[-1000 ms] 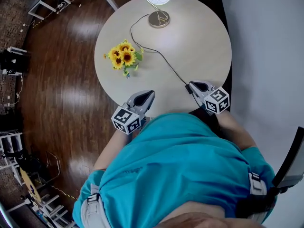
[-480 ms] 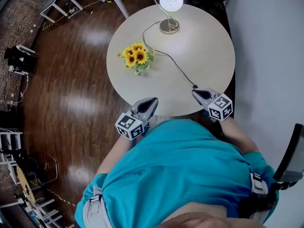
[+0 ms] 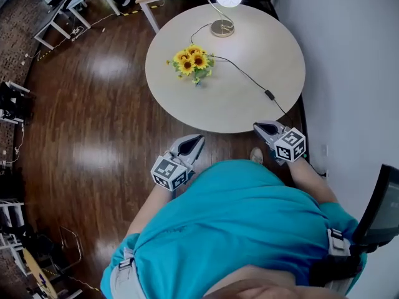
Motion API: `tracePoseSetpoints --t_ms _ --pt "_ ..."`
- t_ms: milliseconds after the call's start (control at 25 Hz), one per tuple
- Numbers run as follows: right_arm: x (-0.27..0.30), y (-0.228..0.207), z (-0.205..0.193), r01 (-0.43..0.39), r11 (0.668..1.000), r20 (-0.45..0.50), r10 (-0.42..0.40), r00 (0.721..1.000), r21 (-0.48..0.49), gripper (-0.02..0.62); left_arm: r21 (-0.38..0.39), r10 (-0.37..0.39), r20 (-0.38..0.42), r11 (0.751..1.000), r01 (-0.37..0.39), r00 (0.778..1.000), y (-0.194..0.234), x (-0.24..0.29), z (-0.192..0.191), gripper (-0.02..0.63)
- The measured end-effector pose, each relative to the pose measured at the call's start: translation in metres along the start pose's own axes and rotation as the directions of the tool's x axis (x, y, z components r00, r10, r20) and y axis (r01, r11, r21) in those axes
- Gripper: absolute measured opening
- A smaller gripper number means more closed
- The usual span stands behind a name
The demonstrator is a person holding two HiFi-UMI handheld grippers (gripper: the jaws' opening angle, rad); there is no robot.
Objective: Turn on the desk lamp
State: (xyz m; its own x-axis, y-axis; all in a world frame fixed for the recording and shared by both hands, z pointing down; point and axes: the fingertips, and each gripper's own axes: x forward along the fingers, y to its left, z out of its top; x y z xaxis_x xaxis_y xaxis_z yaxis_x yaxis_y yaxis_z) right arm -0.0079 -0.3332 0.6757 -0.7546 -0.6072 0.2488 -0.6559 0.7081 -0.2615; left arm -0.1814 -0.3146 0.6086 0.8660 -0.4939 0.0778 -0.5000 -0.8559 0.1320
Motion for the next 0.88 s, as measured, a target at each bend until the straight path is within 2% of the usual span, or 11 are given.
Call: tracePoseSetpoints --t_ms 200,360,520,720,880 --pt "-0.009 0.032 -0.003 0.054 0.998 0.006 -0.054 0.999 -0.036 0.002 -0.031 -0.042 0.029 0.999 0.043 0.999 -0.003 -0.026 -0.018 0.025" --pt "-0.038 0.057 0.004 0.088 0.995 0.023 -0.086 0.996 -0.050 0.002 -0.020 -0.095 0.058 0.995 0.097 0.994 -0.037 -0.033 -0.005 0.025" --pt "-0.066 0.073 0.001 0.088 0.995 0.051 -0.085 0.995 -0.053 0.002 -0.002 -0.116 0.055 0.993 0.117 0.992 -0.073 -0.031 -0.001 0.025" --pt "-0.137 0.088 -0.018 0.074 0.995 0.083 -0.068 0.994 -0.063 0.002 0.026 -0.106 0.026 0.994 0.105 0.994 -0.138 -0.017 -0.010 0.025" --pt "-0.212 0.097 -0.043 0.069 0.995 0.094 -0.062 0.994 -0.074 0.002 0.021 -0.107 0.031 0.994 0.106 0.994 -0.217 0.001 -0.018 0.025"
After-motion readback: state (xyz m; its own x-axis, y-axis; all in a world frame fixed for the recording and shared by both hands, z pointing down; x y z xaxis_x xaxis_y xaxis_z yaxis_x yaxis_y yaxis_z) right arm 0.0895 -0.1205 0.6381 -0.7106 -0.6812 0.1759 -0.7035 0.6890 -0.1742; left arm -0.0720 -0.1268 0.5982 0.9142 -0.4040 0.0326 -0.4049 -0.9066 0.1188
